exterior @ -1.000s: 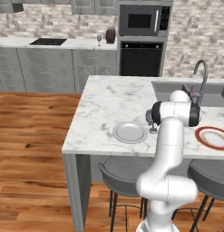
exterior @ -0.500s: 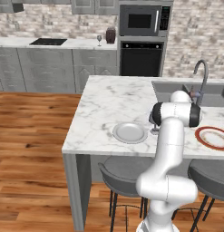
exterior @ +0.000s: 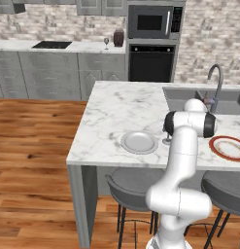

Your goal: Retrieve the wine glasses from the counter and place one next to each plate.

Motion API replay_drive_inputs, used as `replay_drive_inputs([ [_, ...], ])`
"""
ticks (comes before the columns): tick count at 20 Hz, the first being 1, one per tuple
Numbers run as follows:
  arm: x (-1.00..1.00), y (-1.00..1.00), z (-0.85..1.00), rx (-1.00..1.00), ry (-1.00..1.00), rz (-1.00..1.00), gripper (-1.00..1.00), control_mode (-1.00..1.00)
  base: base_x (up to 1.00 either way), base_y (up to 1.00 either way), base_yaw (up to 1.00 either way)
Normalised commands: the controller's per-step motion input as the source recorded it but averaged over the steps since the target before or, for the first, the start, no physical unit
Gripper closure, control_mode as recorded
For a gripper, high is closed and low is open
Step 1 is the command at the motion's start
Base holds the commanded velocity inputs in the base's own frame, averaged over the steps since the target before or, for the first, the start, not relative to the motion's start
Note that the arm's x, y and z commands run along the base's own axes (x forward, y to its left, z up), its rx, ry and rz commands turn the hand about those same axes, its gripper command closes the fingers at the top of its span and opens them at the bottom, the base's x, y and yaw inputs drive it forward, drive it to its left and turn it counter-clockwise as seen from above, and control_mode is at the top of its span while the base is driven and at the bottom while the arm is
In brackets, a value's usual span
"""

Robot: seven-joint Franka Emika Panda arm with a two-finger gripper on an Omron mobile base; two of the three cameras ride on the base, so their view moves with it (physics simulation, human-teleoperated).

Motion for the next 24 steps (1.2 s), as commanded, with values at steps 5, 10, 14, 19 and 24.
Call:
replay_drive_inputs([
  [5,0.00,0.00,0.00,0.00,0.00,0.00,-1.00,-1.00,0.00,0.00,0.00],
  [10,-0.01,-0.12,0.00,0.00,0.00,0.00,-1.00,-1.00,0.00,0.00,0.00],
  [14,-0.31,-0.10,0.04,0.00,0.00,0.00,-1.00,-1.00,0.00,0.00,0.00],
  [19,-0.43,-0.05,0.12,0.00,0.00,0.00,-1.00,-1.00,0.00,0.00,0.00],
  [24,-0.66,-0.22,0.39,0.00,-0.04,0.00,-1.00,-1.00,0.00,0.00,0.00],
])
